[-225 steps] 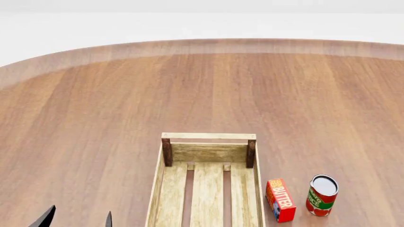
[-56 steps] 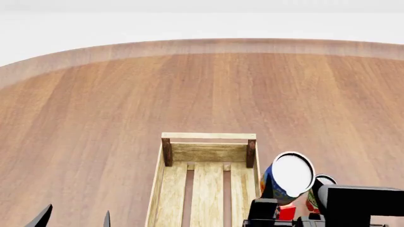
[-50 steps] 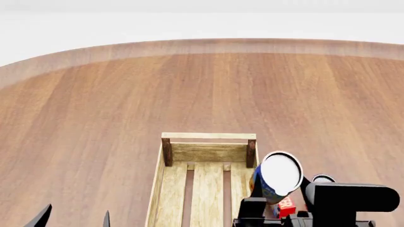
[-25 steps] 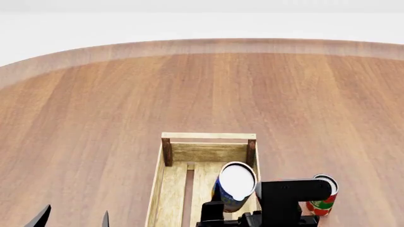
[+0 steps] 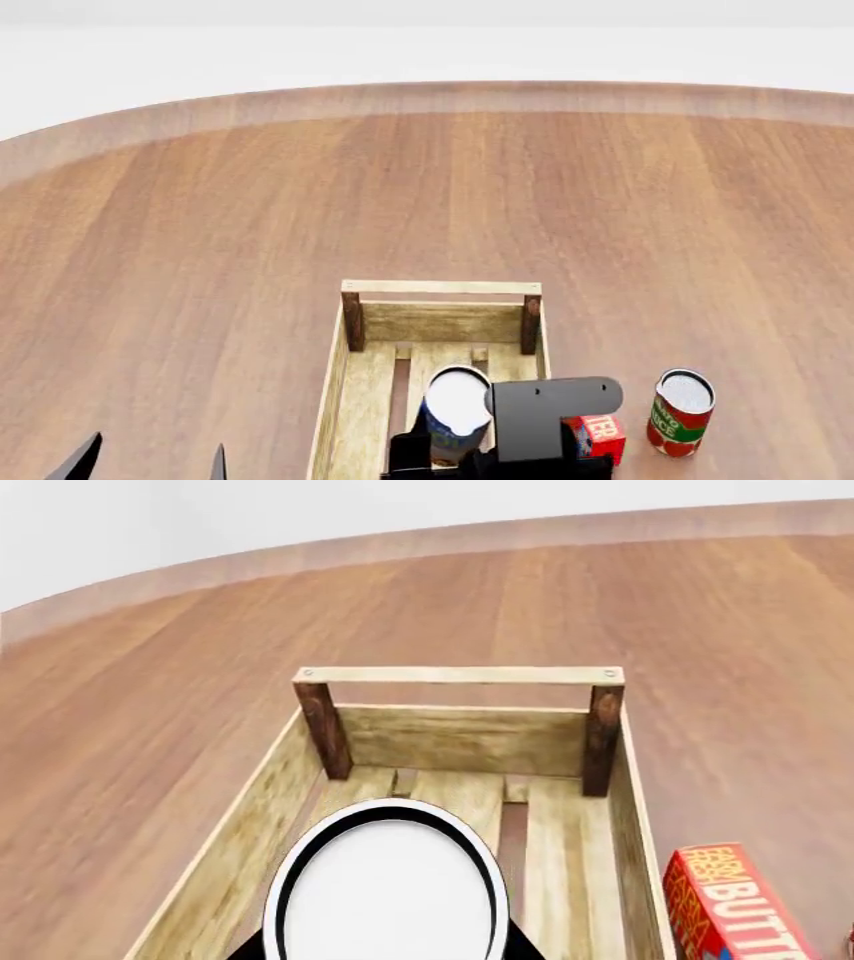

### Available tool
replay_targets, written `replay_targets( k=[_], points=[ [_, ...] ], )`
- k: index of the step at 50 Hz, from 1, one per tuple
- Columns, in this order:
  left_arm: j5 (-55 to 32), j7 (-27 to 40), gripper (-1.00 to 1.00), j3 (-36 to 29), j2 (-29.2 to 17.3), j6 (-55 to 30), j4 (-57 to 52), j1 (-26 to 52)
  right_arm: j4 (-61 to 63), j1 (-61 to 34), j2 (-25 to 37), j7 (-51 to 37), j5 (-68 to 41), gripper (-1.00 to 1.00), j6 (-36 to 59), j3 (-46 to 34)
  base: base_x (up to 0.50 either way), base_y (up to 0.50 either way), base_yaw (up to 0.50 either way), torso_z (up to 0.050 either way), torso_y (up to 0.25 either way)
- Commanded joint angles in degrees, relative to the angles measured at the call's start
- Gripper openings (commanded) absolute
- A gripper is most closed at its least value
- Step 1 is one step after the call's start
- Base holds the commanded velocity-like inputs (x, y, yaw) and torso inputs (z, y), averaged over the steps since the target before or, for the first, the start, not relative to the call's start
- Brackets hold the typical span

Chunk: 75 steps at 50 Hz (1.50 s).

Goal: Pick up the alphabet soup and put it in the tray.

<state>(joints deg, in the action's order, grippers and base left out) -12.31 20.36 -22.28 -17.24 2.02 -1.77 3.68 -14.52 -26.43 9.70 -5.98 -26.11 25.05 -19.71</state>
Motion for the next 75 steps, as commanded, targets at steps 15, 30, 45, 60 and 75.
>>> replay_targets(
  k=[15,30,45,60,75],
  points=[
    [-0.46,0.35,1.00,-0.19,-0.42,-0.02,-0.50,-0.04,-11.17,-4.87,-2.96,1.71,2.46,-1.00,-4.19,-1.84,0.00,0.00,0.00,0.000,0.001],
    [-0.65,0.75,1.00,-0.29,-0.76,-0.20,-1.31,-0.33,-25.31,-11.07,-6.02,4.45,3.83,-1.00,-9.14,-3.40,0.00,0.00,0.00,0.000,0.001],
    [-0.83,1.11,1.00,-0.42,-1.08,-0.38,-2.19,-0.57,-40.51,-17.42,-9.25,6.84,3.78,-1.00,-14.45,-5.98,0.00,0.00,0.00,0.001,0.001],
    [-1.02,1.41,1.00,-0.57,-1.35,-0.68,-2.82,-0.63,-53.35,-23.29,-9.66,4.99,-13.71,-1.00,-21.57,-24.66,0.00,0.00,0.00,0.000,0.001],
    [-1.16,1.60,1.00,-0.72,-1.52,-0.57,-2.96,-0.73,-56.86,-25.24,-9.66,3.70,-28.41,-1.00,-24.64,-39.81,0.00,0.00,0.00,0.000,0.001]
  ],
)
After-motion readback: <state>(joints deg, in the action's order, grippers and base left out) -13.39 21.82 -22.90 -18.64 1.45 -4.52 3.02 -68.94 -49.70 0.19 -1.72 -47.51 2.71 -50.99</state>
